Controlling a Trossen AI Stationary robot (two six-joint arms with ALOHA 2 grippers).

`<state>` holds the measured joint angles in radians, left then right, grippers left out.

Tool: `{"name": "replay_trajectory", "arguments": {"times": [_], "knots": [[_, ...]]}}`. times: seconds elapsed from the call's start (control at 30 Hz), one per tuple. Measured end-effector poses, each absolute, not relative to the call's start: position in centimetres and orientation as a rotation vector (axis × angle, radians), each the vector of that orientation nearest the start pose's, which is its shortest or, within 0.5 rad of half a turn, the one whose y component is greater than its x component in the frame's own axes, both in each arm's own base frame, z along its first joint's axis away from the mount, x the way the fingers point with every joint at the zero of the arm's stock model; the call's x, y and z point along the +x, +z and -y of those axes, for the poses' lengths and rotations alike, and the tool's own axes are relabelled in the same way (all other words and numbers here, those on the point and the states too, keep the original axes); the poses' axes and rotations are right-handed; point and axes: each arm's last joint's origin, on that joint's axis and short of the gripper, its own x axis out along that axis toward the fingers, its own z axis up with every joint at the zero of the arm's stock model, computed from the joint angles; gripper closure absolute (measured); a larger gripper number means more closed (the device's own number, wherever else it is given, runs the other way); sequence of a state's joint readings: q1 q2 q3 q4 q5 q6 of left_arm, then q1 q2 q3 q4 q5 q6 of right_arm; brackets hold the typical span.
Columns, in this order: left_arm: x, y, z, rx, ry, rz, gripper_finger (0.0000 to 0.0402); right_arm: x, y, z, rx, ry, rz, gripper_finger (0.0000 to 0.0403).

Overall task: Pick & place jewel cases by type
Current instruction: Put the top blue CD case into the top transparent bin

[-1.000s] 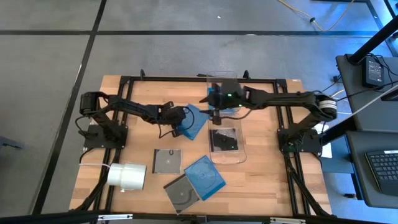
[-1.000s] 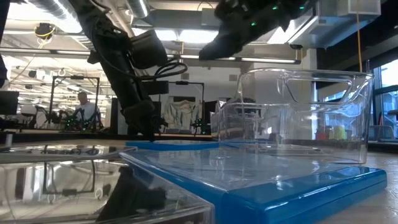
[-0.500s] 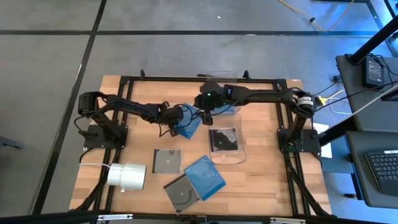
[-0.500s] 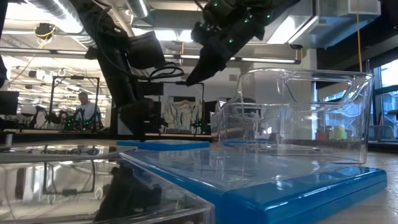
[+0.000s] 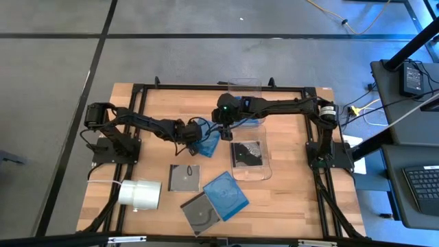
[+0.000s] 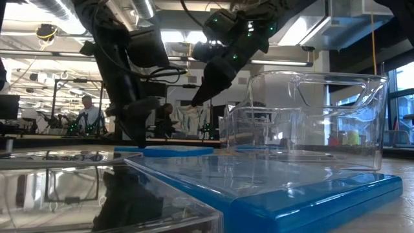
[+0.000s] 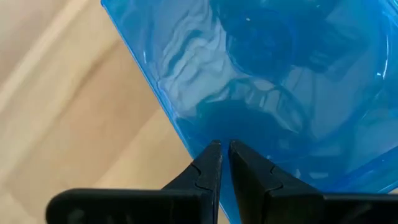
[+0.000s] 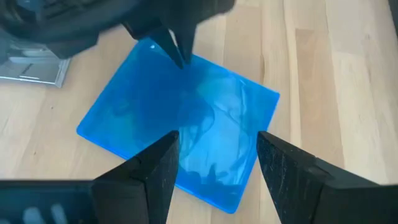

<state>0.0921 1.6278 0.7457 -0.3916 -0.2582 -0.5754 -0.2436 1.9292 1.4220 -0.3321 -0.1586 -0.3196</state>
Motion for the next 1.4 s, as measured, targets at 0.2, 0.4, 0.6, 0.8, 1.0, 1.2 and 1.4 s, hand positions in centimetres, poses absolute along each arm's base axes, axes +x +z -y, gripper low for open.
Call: {"name": "replay_trajectory", "arguments": {"times": [0.2, 0.4, 0.6, 0.8, 1.0, 1.2, 1.4], "knots": [[25.8, 12.4, -2.1, -0.458, 0.769, -1.152, 0.0371, 41.1, 21.2, 8.8, -0.158, 0.118, -0.816, 0.0185], [25.4, 12.4, -1.4, -0.507, 0.883, -1.118, 0.0371, 41.5, 21.3, 7.1, -0.15, 0.23, -0.777, 0.0185], [25.0, 12.3, -0.8, -0.504, 0.965, -1.097, 0.0371, 42.2, 21.8, 4.9, -0.181, 0.32, -0.694, 0.0185], [25.0, 12.3, -0.5, -0.447, 0.95, -1.106, 0.0371, 43.6, 19.9, 3.6, -0.259, 0.205, -0.71, 0.0185], [25.6, 12.9, -0.1, -0.351, 0.913, -1.101, 0.0371, 44.2, 17.5, 3.7, -0.208, 0.11, -0.773, 0.0185], [26.5, 13.6, 0.5, -0.323, 0.845, -1.101, 0.0371, 44.5, 15.5, 4.0, -0.129, 0.081, -0.82, 0.0185], [27.2, 14.2, 1.1, -0.313, 0.736, -1.135, 0.0371, 44.6, 13.4, 4.1, -0.13, 0.075, -0.872, 0.0185]]}}
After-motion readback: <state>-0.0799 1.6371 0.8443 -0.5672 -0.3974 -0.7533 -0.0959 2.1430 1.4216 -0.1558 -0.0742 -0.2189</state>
